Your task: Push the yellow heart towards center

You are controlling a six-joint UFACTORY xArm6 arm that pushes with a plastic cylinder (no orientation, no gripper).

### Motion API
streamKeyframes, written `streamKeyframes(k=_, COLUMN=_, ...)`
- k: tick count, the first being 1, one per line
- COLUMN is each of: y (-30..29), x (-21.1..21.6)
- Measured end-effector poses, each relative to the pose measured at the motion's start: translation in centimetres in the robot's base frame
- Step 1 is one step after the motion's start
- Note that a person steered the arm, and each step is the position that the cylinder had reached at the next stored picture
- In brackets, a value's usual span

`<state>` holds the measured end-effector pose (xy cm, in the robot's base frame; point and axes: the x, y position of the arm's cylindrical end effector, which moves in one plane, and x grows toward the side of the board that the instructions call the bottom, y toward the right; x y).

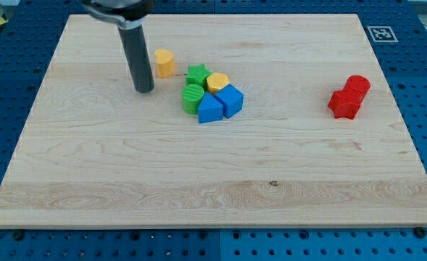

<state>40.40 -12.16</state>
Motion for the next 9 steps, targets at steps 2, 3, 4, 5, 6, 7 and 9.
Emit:
streamKeyframes(k=2, y=-2.3, x=-4.9)
streamKeyframes(k=3, y=-1.8, x=-11.5)
streamKeyframes(k=4, y=-1.1, x=-12.7)
streamKeyframes(k=5, y=-1.0, x=-11.4)
streamKeyframes(k=6, y=0.3, x=-8.6)
streamKeyframes(k=7, y=2.6, x=-7.6)
streamKeyframes(k=9, y=6.3, x=-4.9)
